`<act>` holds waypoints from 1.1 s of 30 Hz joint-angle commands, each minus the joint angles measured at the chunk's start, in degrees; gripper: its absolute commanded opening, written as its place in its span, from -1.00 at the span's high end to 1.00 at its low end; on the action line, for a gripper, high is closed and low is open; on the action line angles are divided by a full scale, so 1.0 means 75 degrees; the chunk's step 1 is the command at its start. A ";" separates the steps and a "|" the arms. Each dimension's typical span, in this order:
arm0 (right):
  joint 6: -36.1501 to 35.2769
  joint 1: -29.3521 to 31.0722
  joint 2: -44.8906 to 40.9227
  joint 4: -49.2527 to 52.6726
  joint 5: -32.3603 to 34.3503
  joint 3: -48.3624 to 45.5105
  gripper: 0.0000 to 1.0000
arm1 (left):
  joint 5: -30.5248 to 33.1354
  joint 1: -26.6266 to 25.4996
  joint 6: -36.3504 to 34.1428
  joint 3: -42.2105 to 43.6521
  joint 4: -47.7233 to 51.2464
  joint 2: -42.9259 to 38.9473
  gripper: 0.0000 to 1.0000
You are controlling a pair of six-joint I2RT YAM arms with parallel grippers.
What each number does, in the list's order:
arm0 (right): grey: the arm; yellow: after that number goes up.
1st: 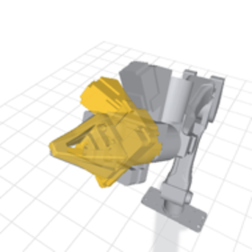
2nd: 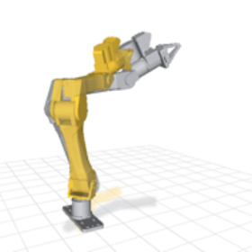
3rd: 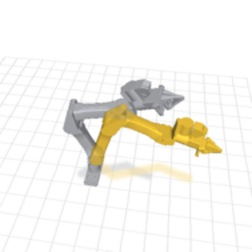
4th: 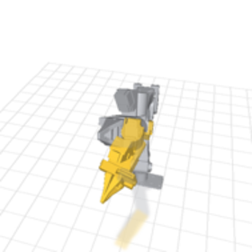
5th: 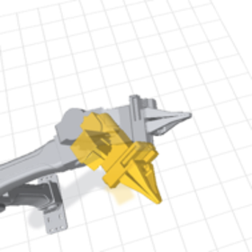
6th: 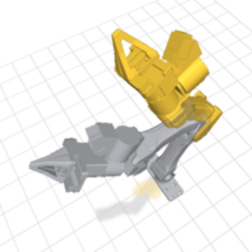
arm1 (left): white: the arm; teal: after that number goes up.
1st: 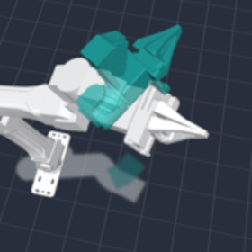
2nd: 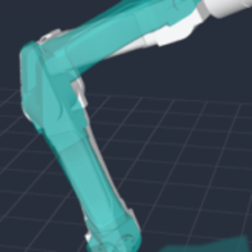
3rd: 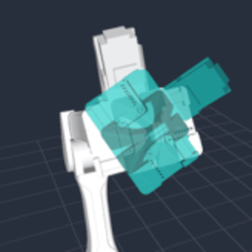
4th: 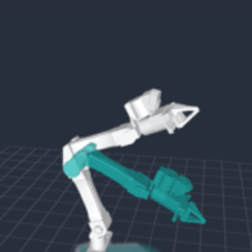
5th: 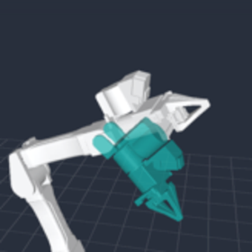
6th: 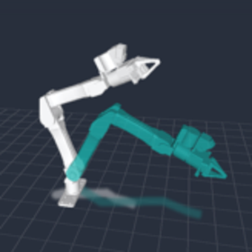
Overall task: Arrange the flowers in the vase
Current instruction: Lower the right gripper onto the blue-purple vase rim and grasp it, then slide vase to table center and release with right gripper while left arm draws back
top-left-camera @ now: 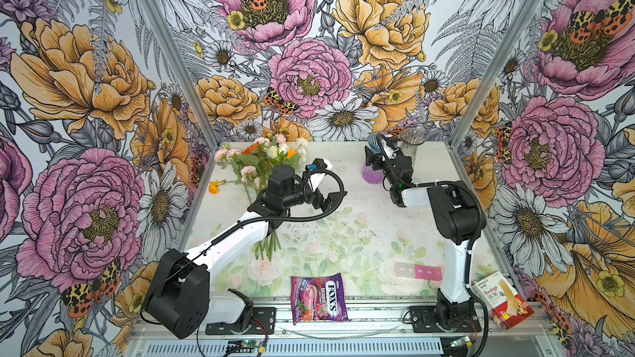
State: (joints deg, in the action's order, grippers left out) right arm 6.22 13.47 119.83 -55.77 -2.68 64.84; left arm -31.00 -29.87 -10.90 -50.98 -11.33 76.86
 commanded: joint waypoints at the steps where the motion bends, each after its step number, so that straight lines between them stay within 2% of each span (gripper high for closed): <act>1: -0.0059 0.0026 0.0085 -0.0089 -0.0093 0.0204 -0.67 | -0.0215 -0.0013 -0.0070 -0.0211 0.0058 0.0088 -0.98; 4: -0.0103 0.0031 0.0008 -0.0127 -0.0182 0.0124 -0.49 | -0.0221 -0.0009 -0.0059 -0.0231 0.0070 0.0100 -0.98; 8: -0.0140 0.0032 -0.0082 -0.0370 -0.0239 -0.0059 -0.48 | -0.0203 -0.0032 -0.0066 -0.0222 0.0081 0.0070 -0.98; 15: -0.0181 0.0061 -0.0395 -0.0779 -0.0274 -0.0362 -0.26 | -0.0192 -0.0059 -0.0070 -0.0221 0.0081 -0.0005 -0.98; 27: -0.0069 0.0414 -0.1756 -0.0399 -0.0568 -0.1067 -0.16 | -0.0001 -0.0191 -0.0041 -0.0211 0.0128 -0.0352 -0.98; 29: -0.0077 0.0601 -0.2104 -0.0327 -0.0578 -0.1339 -0.14 | 0.0467 -0.0388 0.0084 -0.0156 0.0154 -0.0537 -0.98; 31: -0.0105 0.0883 -0.2493 -0.0284 -0.0482 -0.1646 -0.14 | 0.1716 -0.0801 0.0162 -0.0113 0.0473 -0.0860 -0.98; 33: -0.0128 0.1152 -0.2856 -0.0247 -0.0388 -0.1918 -0.14 | 0.3238 -0.1377 0.0110 -0.0507 0.1656 -0.1161 -0.97</act>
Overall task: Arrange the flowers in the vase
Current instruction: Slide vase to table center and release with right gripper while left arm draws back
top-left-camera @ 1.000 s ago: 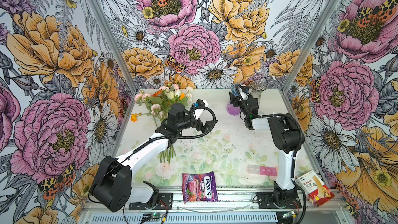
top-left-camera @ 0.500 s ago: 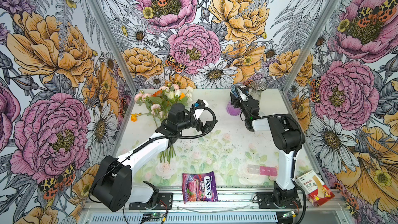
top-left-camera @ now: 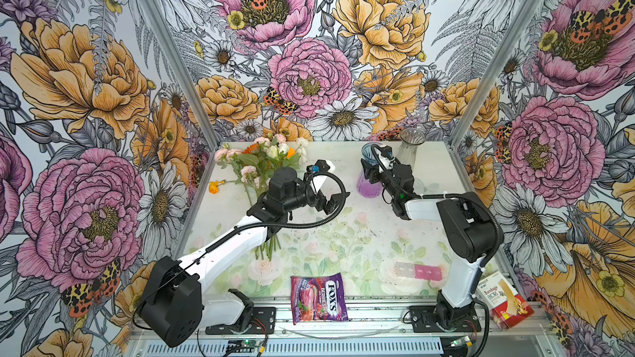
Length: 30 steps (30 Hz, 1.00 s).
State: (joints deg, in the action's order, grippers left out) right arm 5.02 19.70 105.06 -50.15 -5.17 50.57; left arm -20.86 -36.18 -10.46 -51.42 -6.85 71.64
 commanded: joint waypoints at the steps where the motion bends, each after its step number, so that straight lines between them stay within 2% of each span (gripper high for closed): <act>1: 0.0056 0.0506 -0.1076 -0.1014 0.0026 -0.0178 -0.13 | 0.2435 -0.0701 0.0202 -0.0725 0.1818 -0.0595 -0.98; 4: 0.0168 0.0956 -0.1428 -0.1141 0.0166 -0.0503 -0.10 | 0.3837 -0.1065 0.1219 -0.0934 0.3406 -0.1057 -0.98; 6: 0.0155 0.1307 -0.1588 -0.1347 0.0319 -0.0706 -0.10 | 0.4093 -0.1167 0.1986 -0.0461 0.3759 -0.1673 -0.98; 11: 0.0078 0.2081 -0.1620 -0.1929 0.0688 -0.1039 -0.09 | 0.3734 -0.1450 0.4041 0.1020 0.4094 -0.3731 -0.98; 13: -0.0030 0.2360 -0.1547 -0.2173 0.0777 -0.1155 -0.09 | 0.3226 -0.1480 0.4649 0.1441 0.4298 -0.4484 -0.98; 16: -0.0012 0.2668 -0.1404 -0.2508 0.0965 -0.1301 -0.09 | 0.2609 -0.1509 0.5121 0.1955 0.4396 -0.5331 -0.98; 21: -0.0022 0.2932 -0.1162 -0.2710 0.1124 -0.1373 -0.09 | 0.2886 -0.1514 0.5297 0.2029 0.5274 -0.6021 -0.97; 30: -0.0323 0.2987 -0.0664 -0.2896 0.1391 -0.1328 -0.10 | 0.2794 -0.1516 0.5164 0.1867 0.5400 -0.5601 -0.98</act>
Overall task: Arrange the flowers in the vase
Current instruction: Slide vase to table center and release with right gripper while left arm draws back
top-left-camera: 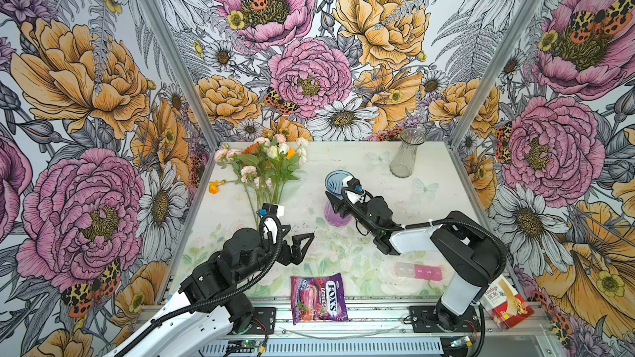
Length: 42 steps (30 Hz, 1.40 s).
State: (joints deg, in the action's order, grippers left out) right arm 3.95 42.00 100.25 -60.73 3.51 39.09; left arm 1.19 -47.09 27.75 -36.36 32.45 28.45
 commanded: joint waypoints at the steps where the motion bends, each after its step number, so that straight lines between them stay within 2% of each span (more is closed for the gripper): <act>1: -0.0166 0.0014 0.0009 -0.1485 0.0257 0.0213 -0.10 | -0.0158 -0.0061 0.0034 -0.0172 0.0168 0.0216 -0.98; 10: 0.0119 0.0014 0.0271 -0.1553 0.0422 0.0200 -0.15 | -0.0172 -0.0061 -0.0175 -0.0261 0.0177 0.0401 -0.98; 15: 0.0212 0.0022 0.0265 -0.1607 0.0622 0.0058 -0.63 | -0.0171 -0.0020 -0.0240 -0.0372 0.0255 0.0498 -0.98; 20: 0.0160 0.0014 0.0104 -0.1258 0.0559 -0.0010 -0.86 | -0.0147 -0.0004 -0.0403 -0.0586 0.0349 0.0623 -0.97; 28: 0.0150 0.0002 -0.0342 -0.0382 0.0376 -0.0240 -0.98 | 0.0032 0.0201 -0.0407 -0.0780 0.0536 0.0794 -0.97; 40: 0.0436 -0.0045 -0.1467 0.1027 0.0174 -0.1003 -0.99 | -0.0055 0.0372 -0.0725 -0.1201 0.0584 0.1319 -0.98; 42: 0.0531 -0.0045 -0.1972 0.1698 0.0163 -0.1192 -0.99 | -0.0174 0.0381 -0.0864 -0.1310 0.0591 0.1399 -0.98</act>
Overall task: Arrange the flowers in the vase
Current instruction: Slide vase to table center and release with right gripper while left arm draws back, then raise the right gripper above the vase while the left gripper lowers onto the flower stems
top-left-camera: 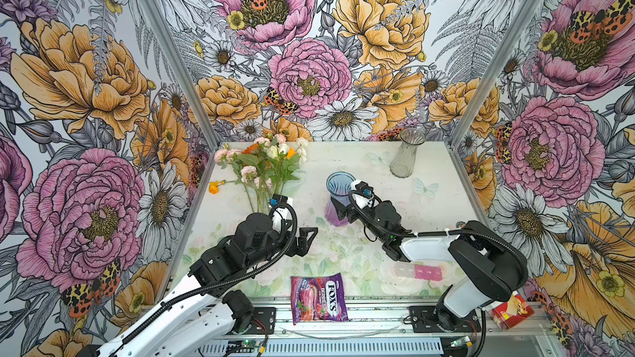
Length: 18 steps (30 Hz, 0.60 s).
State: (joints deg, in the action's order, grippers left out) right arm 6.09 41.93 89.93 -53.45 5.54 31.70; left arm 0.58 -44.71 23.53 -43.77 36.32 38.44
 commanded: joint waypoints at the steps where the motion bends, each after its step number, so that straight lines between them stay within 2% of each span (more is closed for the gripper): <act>1: 0.0287 -0.0036 -0.0910 0.1141 -0.0121 -0.0276 -0.98 | -0.0138 0.0075 -0.0380 -0.0360 0.0068 0.0089 -0.98; 7: 0.0211 -0.0038 -0.3393 0.4616 0.0169 -0.0579 -0.99 | -0.0172 0.0469 -0.0950 -0.0662 0.0067 0.0561 -0.98; 11: 0.0546 -0.0104 -0.4969 0.6397 0.0538 -0.0753 -0.99 | 0.0026 0.0867 -0.0832 -0.0953 0.0063 0.0981 -0.98; 15: 0.0678 -0.0108 -0.5679 0.8079 0.0804 -0.0014 -0.99 | 0.1184 0.1100 -0.0418 -0.0950 0.0091 0.1050 -0.98; 18: 0.0588 -0.0127 -0.5666 0.8389 0.0604 0.0795 -0.99 | 0.1289 0.1894 -0.0254 -0.1084 0.0333 0.1323 -0.95</act>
State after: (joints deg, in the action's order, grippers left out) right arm 9.78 41.21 47.92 1.74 9.72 31.59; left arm 5.74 -34.72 19.68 -49.84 37.10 47.05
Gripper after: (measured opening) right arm 0.995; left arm 0.983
